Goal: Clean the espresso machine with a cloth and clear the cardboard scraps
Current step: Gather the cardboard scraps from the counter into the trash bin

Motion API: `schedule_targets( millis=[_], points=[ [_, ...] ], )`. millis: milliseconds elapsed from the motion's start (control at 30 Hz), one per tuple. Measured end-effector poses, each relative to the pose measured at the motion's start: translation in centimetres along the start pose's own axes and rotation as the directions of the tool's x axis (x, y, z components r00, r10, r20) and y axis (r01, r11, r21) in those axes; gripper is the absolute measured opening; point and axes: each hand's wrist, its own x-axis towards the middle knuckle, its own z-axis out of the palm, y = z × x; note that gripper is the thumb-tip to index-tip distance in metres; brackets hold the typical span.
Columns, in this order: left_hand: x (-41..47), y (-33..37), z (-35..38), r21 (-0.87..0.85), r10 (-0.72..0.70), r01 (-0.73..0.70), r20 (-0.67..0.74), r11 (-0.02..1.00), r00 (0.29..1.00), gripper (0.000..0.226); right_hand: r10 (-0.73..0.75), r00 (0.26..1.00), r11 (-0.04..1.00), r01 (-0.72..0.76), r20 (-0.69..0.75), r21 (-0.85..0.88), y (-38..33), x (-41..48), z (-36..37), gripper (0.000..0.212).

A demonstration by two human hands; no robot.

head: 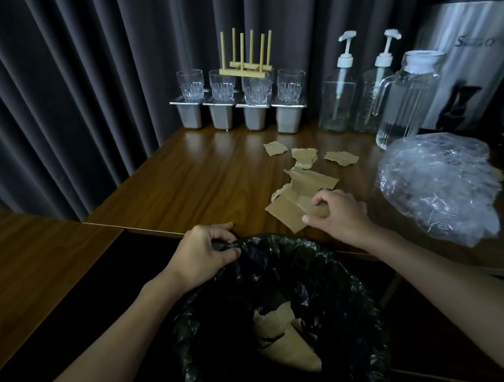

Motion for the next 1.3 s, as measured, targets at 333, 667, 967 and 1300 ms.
schedule_targets(
  millis=[333, 667, 967, 1300],
  points=[
    [0.1, -0.9, 0.0, -0.006, 0.007, -0.007, 0.001, 1.000, 1.000, 0.005, 0.234, 0.967, 0.676, -0.239, 0.104, 0.697, -0.9, 0.9, -2.2, 0.027],
    [0.3, -1.2, -0.1, -0.016, 0.010, -0.009, 0.017, 1.000, 1.000, 0.003, 0.094, 0.989, 0.571, -0.150, 0.117, 0.807, -1.5, -1.1, -3.6, 0.020],
    [0.3, -1.5, -0.1, -0.056, 0.025, -0.024, 0.022, 0.998, 0.999, 0.006, -0.165, 0.937, 0.719, -0.099, 0.308, 0.688, -2.7, -2.1, -3.3, 0.021],
    [0.4, -1.7, 0.0, -0.027, 0.017, -0.017, -0.003, 0.999, 1.000, 0.005, -0.083, 0.995, 0.970, 0.067, 0.061, 0.234, -0.6, 1.0, -1.4, 0.043]
  ],
)
